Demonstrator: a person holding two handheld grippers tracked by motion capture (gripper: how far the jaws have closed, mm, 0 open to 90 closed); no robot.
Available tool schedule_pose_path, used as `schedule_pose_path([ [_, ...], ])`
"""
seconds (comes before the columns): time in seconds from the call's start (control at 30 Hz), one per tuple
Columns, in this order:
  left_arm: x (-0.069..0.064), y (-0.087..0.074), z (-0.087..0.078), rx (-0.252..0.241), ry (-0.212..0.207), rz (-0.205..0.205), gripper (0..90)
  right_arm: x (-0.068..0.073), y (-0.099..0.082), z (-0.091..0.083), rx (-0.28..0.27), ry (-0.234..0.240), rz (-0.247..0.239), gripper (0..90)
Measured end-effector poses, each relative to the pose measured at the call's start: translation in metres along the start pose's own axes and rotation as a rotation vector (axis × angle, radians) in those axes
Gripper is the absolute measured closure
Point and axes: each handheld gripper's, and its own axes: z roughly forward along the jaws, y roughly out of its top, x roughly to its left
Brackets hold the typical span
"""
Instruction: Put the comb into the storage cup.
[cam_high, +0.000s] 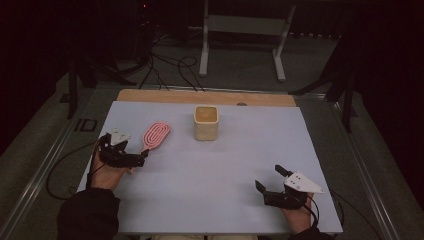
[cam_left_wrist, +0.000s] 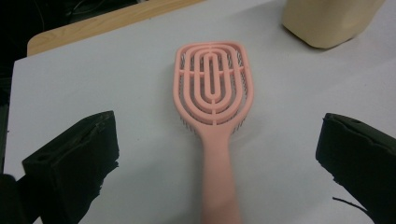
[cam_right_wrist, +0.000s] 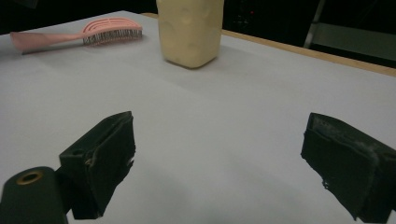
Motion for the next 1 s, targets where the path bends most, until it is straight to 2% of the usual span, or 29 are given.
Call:
schedule_pose_path([
  [0.43,0.002,0.000,0.008,0.041,-0.004,0.002,0.0,0.000,0.000,0.000,0.004,-0.001,-0.002,9.6],
  [0.7,0.002,0.003,0.014,0.072,-0.003,0.017,0.0,0.000,0.000,0.000,0.004,-0.001,-0.004,9.6],
  [1.0,0.003,0.002,0.022,0.108,-0.004,0.008,0.0,0.000,0.000,0.000,0.004,-0.001,-0.004,9.6],
])
